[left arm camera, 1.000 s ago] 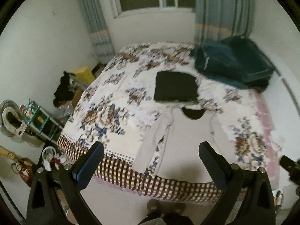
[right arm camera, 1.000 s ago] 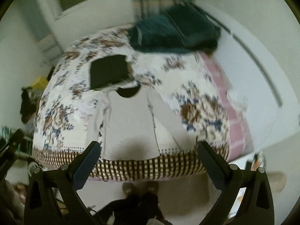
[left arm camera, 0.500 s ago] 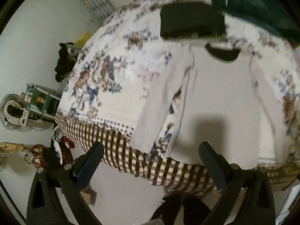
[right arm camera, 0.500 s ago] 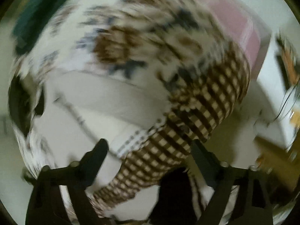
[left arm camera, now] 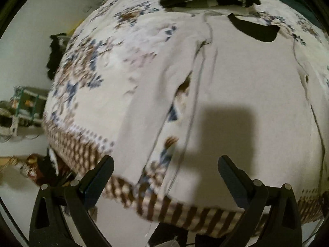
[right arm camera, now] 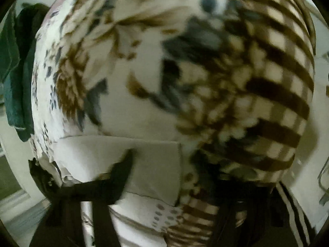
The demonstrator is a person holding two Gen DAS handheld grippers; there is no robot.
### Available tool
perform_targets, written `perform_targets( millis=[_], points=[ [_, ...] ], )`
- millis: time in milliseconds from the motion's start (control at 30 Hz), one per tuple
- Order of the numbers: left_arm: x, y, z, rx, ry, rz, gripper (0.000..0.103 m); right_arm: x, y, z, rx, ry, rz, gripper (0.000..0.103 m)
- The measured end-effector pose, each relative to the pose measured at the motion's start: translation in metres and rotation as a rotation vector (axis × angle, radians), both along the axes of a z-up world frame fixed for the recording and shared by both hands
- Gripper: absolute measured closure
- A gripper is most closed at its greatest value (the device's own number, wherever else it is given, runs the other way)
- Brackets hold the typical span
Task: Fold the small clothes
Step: 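Lower both grippers to the grey shirt's sleeves and hem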
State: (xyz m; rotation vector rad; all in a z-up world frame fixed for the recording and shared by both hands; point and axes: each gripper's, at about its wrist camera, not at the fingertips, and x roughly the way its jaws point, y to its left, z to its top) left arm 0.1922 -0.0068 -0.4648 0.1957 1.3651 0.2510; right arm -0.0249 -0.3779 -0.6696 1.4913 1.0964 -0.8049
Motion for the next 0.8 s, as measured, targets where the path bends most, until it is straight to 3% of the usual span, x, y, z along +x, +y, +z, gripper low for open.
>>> perform_targets(
  millis=[33,100,233,333,433,533,700,800],
  points=[
    [0.003,-0.001,-0.004,-0.005,-0.001,-0.013,0.000,0.007,0.004,0.004,-0.027,0.000,0.018,0.087],
    [0.009,0.000,-0.010,-0.029,-0.022,-0.044,0.000,0.020,0.009,0.016,-0.069,-0.010,0.046,0.098],
    [0.013,0.015,-0.012,-0.043,-0.077,-0.078,0.000,0.046,0.031,0.053,-0.175,-0.043,0.120,0.099],
    [0.012,0.039,-0.015,-0.049,-0.099,-0.069,0.000,0.083,0.065,0.088,-0.254,-0.071,0.253,0.099],
    [0.007,0.072,-0.017,-0.039,-0.115,-0.036,0.000,0.139,0.131,0.118,-0.337,-0.079,0.510,0.099],
    [0.000,0.105,-0.024,-0.016,-0.116,0.005,0.000,0.180,0.208,0.129,-0.386,-0.078,0.770,0.099],
    [-0.007,0.153,-0.038,0.030,-0.104,0.069,0.000,0.225,0.359,0.116,-0.482,-0.059,1.195,0.100],
    [-0.010,0.176,-0.045,0.035,-0.098,0.114,0.000,0.227,0.429,0.099,-0.504,-0.037,1.379,0.100]
  ],
)
